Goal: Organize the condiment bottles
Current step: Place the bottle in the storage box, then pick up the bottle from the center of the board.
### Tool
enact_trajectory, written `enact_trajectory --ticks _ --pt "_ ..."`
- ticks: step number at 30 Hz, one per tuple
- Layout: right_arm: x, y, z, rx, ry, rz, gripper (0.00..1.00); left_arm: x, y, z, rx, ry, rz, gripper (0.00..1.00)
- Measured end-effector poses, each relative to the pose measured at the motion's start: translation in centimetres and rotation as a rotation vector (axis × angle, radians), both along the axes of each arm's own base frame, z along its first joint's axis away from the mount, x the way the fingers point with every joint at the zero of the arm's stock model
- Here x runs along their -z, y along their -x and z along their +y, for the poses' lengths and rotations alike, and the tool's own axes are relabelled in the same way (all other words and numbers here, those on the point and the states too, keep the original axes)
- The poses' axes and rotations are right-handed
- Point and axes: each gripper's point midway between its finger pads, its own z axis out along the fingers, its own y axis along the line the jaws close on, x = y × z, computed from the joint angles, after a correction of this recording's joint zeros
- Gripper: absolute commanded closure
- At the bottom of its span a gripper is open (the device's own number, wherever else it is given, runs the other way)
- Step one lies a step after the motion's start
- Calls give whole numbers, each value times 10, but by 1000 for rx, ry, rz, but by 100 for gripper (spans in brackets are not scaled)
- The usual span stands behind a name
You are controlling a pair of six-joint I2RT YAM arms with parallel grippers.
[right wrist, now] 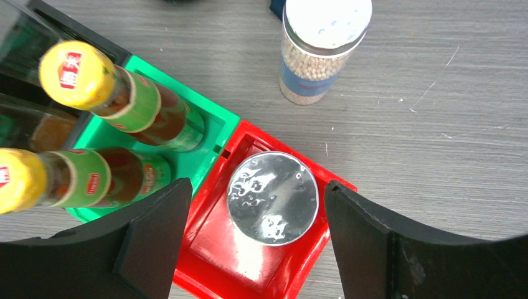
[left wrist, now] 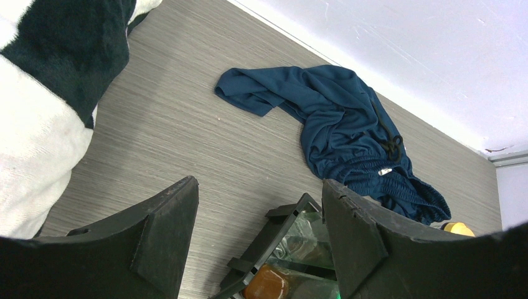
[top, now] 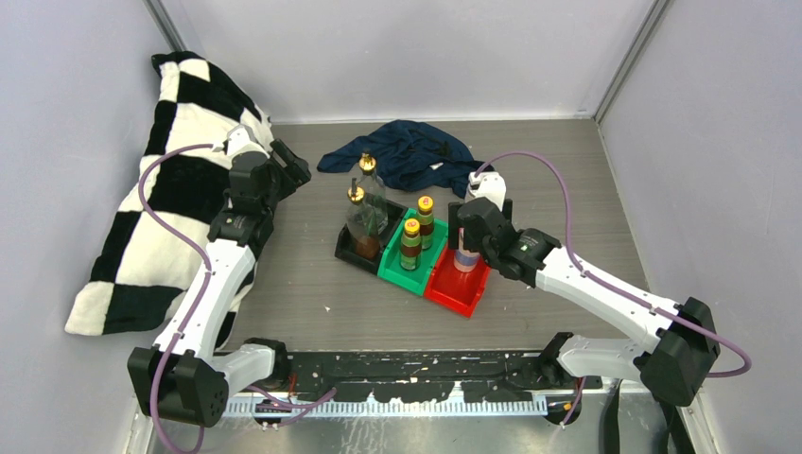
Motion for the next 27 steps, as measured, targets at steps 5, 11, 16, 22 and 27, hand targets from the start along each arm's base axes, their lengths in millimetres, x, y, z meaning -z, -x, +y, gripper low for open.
enact_trajectory --ticks 5,11,16,22,27 --pt "-32 -5 4 6 -31 -40 16 0 0 0 0 0 0 26" --pt "-73 -20 7 48 -30 -81 15 0 0 0 1 0 0 26" --pt "-74 -39 4 96 -12 -63 15 0 0 -1 3 2 0 26" --pt "-45 -67 -33 218 16 27 14 0 0 -1 4 3 0 26" --pt "-21 -82 -46 257 21 100 14 0 0 -1 3 7 0 26"
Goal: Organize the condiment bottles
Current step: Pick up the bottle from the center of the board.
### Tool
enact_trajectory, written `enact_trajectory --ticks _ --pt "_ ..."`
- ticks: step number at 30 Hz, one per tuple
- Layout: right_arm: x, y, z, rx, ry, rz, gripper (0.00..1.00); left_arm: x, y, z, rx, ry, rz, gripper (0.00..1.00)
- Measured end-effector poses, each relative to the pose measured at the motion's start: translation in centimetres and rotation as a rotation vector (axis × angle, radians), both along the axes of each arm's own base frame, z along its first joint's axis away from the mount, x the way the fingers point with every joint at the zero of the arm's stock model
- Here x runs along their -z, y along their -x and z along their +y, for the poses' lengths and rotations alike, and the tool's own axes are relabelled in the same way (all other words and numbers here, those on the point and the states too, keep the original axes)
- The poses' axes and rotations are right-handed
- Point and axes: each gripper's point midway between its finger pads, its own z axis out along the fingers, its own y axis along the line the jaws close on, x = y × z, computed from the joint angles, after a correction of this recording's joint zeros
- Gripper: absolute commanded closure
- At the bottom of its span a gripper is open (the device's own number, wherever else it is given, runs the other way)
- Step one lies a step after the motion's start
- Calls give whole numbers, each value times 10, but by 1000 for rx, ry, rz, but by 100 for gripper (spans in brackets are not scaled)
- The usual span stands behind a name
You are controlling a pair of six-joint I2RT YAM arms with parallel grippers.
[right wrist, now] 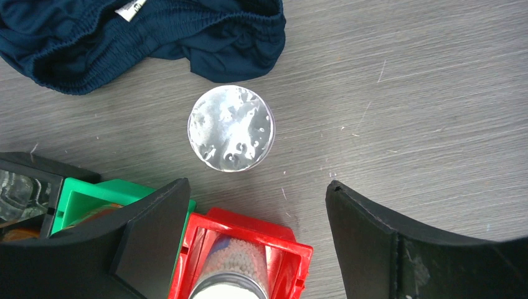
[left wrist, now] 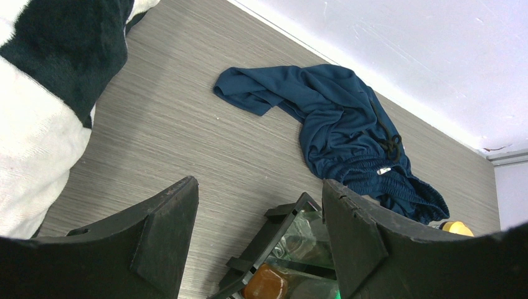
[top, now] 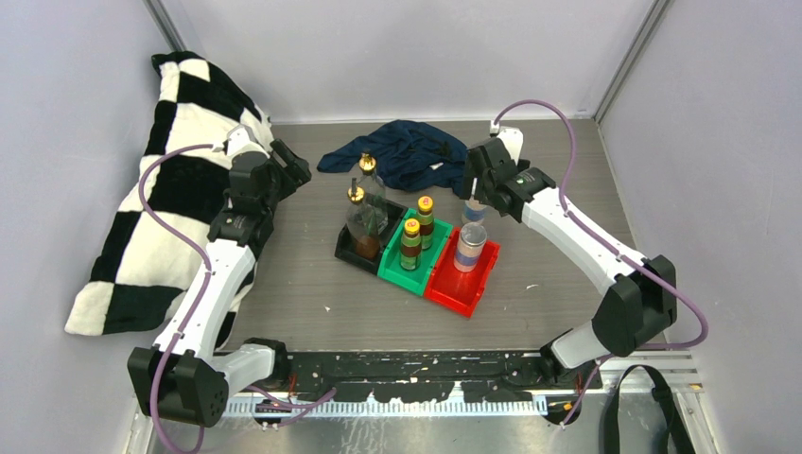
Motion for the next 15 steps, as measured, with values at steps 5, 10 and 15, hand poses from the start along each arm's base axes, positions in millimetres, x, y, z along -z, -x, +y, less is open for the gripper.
enact_trajectory --ticks 5,10,15 --pt "12 -6 7 -19 -14 38 14 0 0 0 -3 10 -1 26" --pt "14 -15 12 -24 -32 41 14 0 0 -1 -2 12 -1 26" --pt "21 -23 10 -17 -38 54 14 0 0 -1 -1 12 -1 26"
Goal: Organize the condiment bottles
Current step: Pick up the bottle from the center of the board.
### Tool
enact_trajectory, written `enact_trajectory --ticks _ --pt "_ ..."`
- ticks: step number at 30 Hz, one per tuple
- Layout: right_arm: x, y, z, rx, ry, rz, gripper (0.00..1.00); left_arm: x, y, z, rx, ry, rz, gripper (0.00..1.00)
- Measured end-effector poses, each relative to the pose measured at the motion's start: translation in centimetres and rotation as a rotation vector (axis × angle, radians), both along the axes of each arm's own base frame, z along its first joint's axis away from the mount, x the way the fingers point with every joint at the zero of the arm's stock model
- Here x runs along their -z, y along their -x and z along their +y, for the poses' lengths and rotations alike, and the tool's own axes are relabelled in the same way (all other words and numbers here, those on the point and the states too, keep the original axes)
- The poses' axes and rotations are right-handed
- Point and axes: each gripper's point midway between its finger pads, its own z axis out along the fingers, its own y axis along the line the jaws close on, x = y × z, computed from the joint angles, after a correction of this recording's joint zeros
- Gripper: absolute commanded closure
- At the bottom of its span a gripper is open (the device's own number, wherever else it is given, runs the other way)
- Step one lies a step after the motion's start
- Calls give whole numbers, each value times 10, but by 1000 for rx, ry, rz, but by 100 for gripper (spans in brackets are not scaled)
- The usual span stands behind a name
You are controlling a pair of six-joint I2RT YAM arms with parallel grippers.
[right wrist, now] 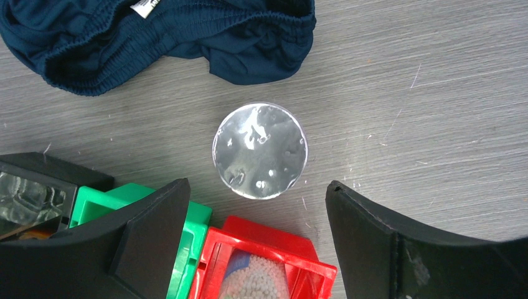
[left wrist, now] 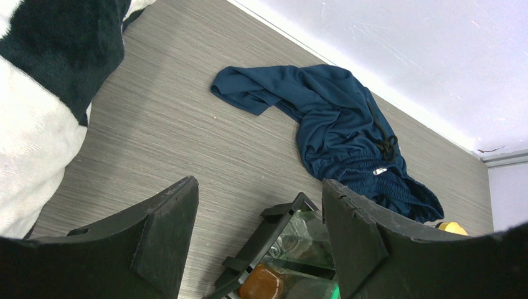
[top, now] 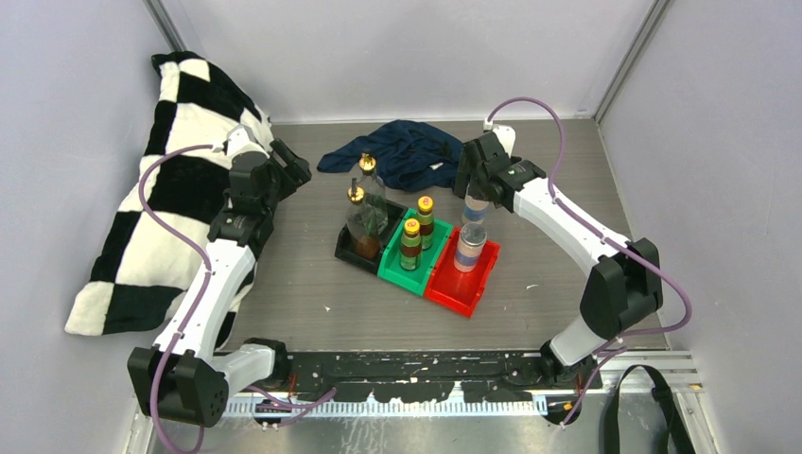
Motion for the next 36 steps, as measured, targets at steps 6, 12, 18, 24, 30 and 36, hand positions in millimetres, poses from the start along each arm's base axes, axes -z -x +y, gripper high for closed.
enact_trajectory --ticks 6,12,18,24,30,36 --pt "10 -7 -3 6 -3 23 16 0 0 0 0 0 0 27" --pt "16 -17 -2 4 -7 34 22 1 -1 0 0 -1 4 26" --pt "18 -19 -2 0 -5 38 53 4 -2 0 0 -2 11 26" --pt "17 -19 -2 -3 0 38 99 5 -2 0 0 -3 13 27" --pt "16 -18 -4 0 5 44 99 5 -2 0 0 -2 12 27" --pt "1 -16 -2 -10 3 27 99 5 -2 0 0 -2 12 27"
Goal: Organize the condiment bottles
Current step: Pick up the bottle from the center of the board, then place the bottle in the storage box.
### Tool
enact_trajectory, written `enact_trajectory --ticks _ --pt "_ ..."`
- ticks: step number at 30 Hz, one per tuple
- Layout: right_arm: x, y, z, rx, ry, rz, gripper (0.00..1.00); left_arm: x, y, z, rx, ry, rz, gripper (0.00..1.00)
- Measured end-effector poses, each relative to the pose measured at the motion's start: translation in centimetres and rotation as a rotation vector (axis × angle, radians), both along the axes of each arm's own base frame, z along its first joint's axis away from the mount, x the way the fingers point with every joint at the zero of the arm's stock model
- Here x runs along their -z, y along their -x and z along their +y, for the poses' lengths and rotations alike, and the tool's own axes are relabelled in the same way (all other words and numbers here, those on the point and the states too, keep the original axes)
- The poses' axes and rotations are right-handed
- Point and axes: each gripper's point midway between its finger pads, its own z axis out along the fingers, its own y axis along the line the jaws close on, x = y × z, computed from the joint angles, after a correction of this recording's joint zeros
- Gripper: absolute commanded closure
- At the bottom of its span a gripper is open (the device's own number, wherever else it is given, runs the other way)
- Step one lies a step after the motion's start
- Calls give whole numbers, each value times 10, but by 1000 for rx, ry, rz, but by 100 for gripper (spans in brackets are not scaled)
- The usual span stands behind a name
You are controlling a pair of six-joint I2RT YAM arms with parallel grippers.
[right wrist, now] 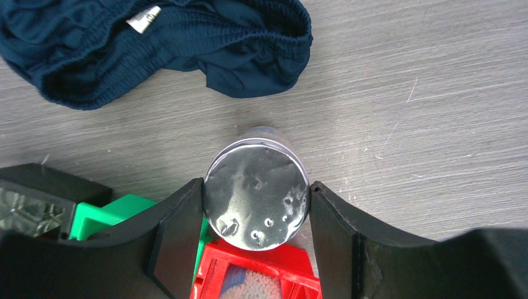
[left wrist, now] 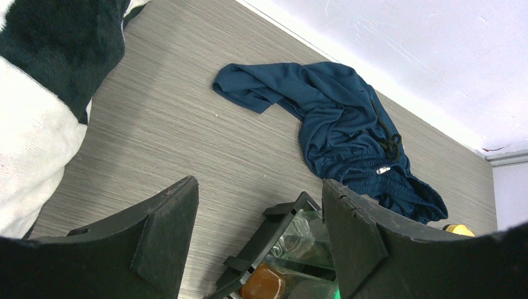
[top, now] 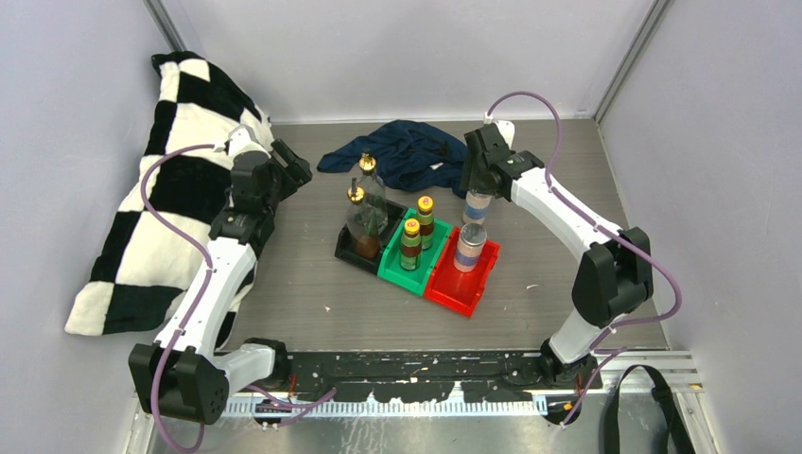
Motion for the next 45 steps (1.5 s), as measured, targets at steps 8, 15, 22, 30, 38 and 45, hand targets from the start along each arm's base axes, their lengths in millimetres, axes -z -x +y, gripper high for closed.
enact_trajectory --ticks 8,15,22,30,38,45 --pt "-69 19 11 -64 -34 -140 99 0 0 0 0 0 0 27" --pt "-122 48 29 -153 -58 -251 99 0 0 0 0 0 0 27" --pt "-146 83 43 -247 -48 -301 99 0 0 0 0 0 0 27" --pt "-167 118 50 -321 -47 -349 99 3 -1 0 0 0 7 27" --pt "-163 144 55 -382 -30 -344 99 3 -1 0 0 0 7 27" --pt "-146 164 56 -435 -4 -305 99 3 -1 0 0 0 7 27"
